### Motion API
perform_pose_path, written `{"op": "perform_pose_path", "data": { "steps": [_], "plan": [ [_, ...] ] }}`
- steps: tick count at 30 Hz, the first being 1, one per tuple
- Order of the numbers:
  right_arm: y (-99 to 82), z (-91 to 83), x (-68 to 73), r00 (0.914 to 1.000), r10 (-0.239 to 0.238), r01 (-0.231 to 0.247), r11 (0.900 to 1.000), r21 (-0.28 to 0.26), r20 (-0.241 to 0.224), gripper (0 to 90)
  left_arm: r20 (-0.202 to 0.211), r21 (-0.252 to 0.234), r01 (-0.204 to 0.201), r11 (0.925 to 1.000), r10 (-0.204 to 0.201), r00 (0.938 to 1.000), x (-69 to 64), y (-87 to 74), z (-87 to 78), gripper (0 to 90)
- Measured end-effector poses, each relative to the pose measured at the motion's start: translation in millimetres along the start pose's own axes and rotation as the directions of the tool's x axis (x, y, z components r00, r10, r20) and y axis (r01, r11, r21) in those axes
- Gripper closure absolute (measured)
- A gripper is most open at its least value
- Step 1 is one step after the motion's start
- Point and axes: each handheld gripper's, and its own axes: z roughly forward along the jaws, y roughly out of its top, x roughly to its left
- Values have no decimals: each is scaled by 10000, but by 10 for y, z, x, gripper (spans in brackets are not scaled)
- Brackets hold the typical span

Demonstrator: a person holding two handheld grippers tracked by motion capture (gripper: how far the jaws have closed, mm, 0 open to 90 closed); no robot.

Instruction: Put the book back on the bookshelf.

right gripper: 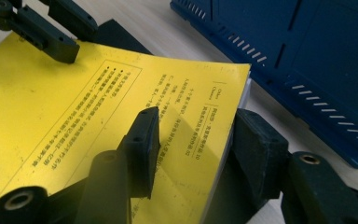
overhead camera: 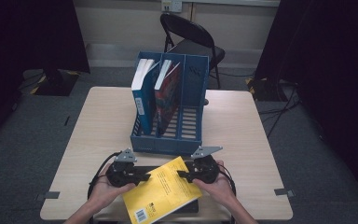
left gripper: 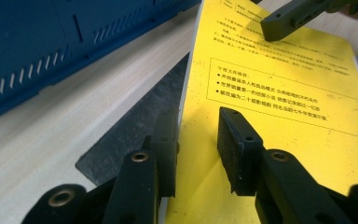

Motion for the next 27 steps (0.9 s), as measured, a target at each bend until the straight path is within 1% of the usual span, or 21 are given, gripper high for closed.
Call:
{"op": "perform_pose_path", "data": {
  "steps": [2, 3, 4, 6, 8, 9, 10, 11, 13, 14, 15, 16, 17, 18, 20, 21, 22, 23, 24, 25, 27],
  "plan": [
    [-19, -12, -8, 9999, 143, -144, 9997, -175, -91, 515, 89, 28, -116, 9999, 116, 9999, 20, 8, 3, 650],
    [-30, -32, -3, 9999, 93, -95, 9998, -197, -71, 519, -81, 122, -193, 9997, 194, 9998, 21, 22, 3, 626],
    [-44, -59, 4, 9999, 5, -8, 9997, -236, -127, 519, -212, 166, -132, 9998, 135, 9997, 16, 30, 5, 575],
    [-76, -142, 28, 9998, 130, -137, 9991, -396, -177, 506, -298, 152, -128, 9998, 132, 9995, 5, 35, 13, 555],
    [-114, -235, 59, 9994, 145, -161, 9984, -537, -303, 479, -268, 114, -25, 9999, 28, 9996, 6, 41, 24, 539],
    [-136, -278, 74, 9993, 170, -189, 9982, -565, -332, 471, -454, 144, -115, 9998, 121, 9989, 2, 49, 26, 519],
    [-160, -318, 88, 9992, 187, -206, 9982, -558, -340, 462, -478, 157, -151, 9998, 158, 9987, 5, 57, 34, 495],
    [-187, -354, 100, 9993, 167, -185, 9984, -536, -348, 445, -325, 188, -110, 9998, 116, 9994, 11, 68, 47, 490],
    [-257, -419, 129, 9992, 231, -247, 9984, -509, -326, 413, -278, 240, -131, 9996, 137, 9995, 26, 93, 80, 428],
    [-302, -448, 145, 9990, 256, -272, 9985, -470, -356, 401, -77, 218, -59, 9997, 60, 10000, 42, 106, 94, 436],
    [-350, -470, 163, 9990, 234, -250, 9989, -409, -379, 385, 259, 252, -79, 9997, 73, 9996, 59, 121, 106, 489],
    [-398, -487, 182, 9992, 234, -245, 9992, -311, -332, 362, 353, 212, -130, 9997, 123, 9993, 60, 133, 125, 524],
    [-444, -501, 199, 9992, 253, -261, 9994, -234, -320, 346, 364, 210, -203, 9996, 196, 9991, 64, 143, 139, 521],
    [-486, -514, 215, 9991, 245, -252, 9995, -193, -351, 345, 543, 135, -144, 9998, 136, 9984, 65, 152, 161, 539],
    [-549, -526, 246, 9995, 173, -176, 9998, -116, -262, 335, 590, 80, -214, 9997, 209, 9980, 59, 170, 187, 565],
    [-569, -525, 263, 9998, 141, -142, 9999, -86, -108, 343, 695, 81, -261, 9996, 254, 9973, 58, 175, 192, 587],
    [-585, -519, 274, 9999, 92, -92, 9999, -67, -79, 345, 671, 70, -300, 9995, 294, 9973, 50, 177, 195, 610],
    [-597, -514, 281, 9997, 68, -69, 10000, -56, -244, 344, 631, 54, -320, 9995, 316, 9975, 42, 174, 197, 611],
    [-607, -500, 299, 9997, 16, -14, 10000, 57, -234, 338, 712, 31, -352, 9994, 348, 9969, 37, 171, 197, 625],
    [-620, -485, 317, 9996, -62, 66, 9999, 142, -289, 336, 655, 10, -438, 9990, 437, 9969, 28, 171, 199, 646],
    [-627, -481, 319, 9995, 8, -4, 9999, 116, -331, 338, 612, 53, -635, 9980, 631, 9961, 19, 173, 196, 650]
  ]
}}
